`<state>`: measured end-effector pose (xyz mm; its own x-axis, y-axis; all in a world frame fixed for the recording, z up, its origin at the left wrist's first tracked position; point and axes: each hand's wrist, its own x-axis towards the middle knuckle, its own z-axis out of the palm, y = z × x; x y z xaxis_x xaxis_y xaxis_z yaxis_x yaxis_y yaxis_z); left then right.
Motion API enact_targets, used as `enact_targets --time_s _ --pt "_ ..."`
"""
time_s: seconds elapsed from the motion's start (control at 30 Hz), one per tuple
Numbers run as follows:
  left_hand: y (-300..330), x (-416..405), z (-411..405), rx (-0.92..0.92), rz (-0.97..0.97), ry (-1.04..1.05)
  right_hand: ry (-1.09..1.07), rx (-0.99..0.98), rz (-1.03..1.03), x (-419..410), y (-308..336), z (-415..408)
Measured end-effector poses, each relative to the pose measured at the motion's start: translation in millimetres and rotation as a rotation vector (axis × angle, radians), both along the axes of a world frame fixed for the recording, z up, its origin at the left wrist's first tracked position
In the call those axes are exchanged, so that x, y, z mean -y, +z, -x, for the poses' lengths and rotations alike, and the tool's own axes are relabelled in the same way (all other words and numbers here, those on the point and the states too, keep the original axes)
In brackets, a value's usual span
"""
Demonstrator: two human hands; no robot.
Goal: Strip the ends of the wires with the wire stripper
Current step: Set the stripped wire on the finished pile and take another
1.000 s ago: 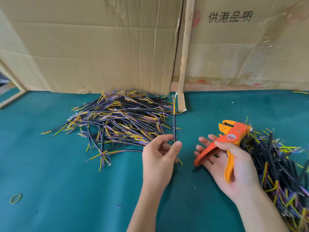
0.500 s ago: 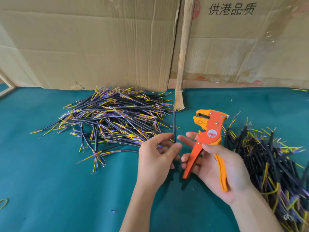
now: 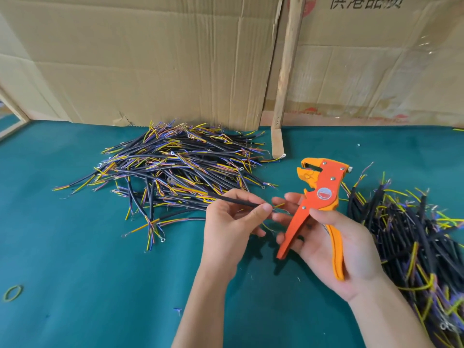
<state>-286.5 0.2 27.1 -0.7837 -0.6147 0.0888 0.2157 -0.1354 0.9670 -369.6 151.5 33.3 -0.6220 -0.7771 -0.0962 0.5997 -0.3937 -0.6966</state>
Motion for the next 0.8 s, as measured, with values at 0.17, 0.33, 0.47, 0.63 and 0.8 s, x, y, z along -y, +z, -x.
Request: enact_targets --time_s 0.17,0.33,0.47,0.63,0.8 --pt "0.3 5.6 -5.1 -0.025 0.015 -0.170 -0.065 0.001 0.029 -0.5 0.7 1.3" --pt "4.2 15.4 -13.5 -0.035 0.058 -0.364 -0.117 0.053 0.091 -4.1 4.8 4.1" --pt "5.1 10.0 -11.7 0.040 0.136 -0.388 -0.136 0.019 0.050 -4.2 5.2 4.3" --pt "3.6 5.9 -8.4 0.102 0.258 -0.357 -0.148 -0.020 -0.004 -3.3 4.0 4.8" --pt "0.6 5.2 -6.3 0.121 0.305 -0.317 -0.121 -0.028 -0.027 -3.3 3.4 5.3"
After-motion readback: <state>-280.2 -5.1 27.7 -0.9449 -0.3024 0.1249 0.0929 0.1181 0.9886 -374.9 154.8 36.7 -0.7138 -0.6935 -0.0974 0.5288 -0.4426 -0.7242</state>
